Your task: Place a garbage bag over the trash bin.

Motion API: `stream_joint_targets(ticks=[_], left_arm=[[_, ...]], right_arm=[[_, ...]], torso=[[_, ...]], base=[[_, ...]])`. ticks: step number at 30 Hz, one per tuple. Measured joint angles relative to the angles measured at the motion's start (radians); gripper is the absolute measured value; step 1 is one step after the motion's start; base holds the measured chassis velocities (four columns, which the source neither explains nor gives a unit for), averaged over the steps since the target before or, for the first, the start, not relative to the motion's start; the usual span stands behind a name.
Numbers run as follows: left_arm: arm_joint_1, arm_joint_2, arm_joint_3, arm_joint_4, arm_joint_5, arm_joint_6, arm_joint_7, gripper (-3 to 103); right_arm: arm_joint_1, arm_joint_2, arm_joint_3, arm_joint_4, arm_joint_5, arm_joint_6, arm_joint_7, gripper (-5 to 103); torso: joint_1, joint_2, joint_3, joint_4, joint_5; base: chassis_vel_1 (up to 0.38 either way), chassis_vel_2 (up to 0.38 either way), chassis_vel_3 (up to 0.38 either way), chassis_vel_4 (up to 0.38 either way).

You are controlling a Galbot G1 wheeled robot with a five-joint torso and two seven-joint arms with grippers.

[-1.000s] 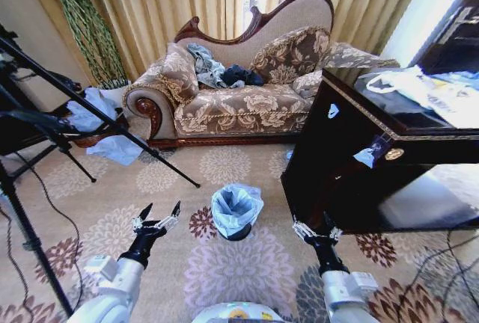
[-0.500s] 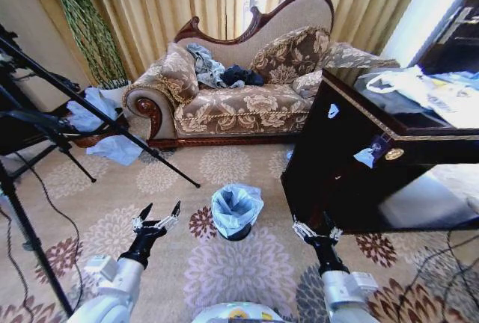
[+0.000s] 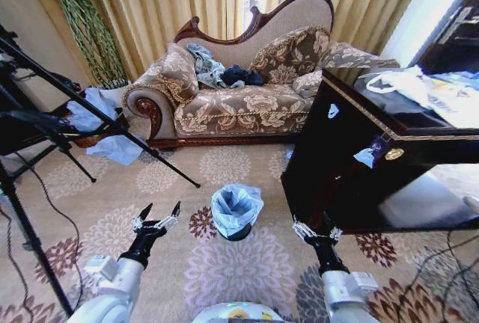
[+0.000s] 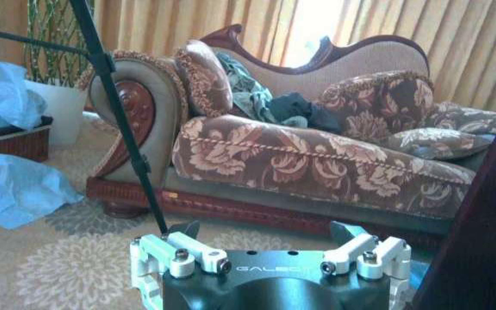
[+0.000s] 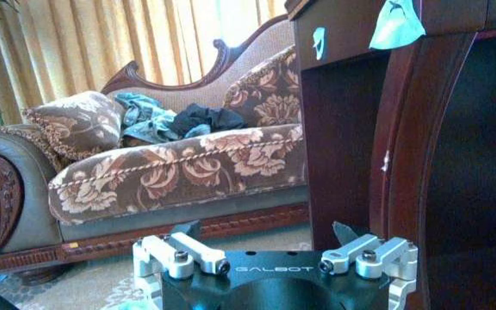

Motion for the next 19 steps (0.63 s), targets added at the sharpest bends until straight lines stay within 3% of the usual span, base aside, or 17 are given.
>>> stream_joint_targets(ticks=[19], left_arm=[[0.0, 0.0, 0.0, 0.0, 0.0, 0.0, 0.0, 100]], right_arm=[[0.0, 0.0, 0.0, 0.0, 0.0, 0.0, 0.0, 100]], torso=[[0.0, 0.0, 0.0, 0.0, 0.0]], base=[[0.0, 0.0, 0.0, 0.0]])
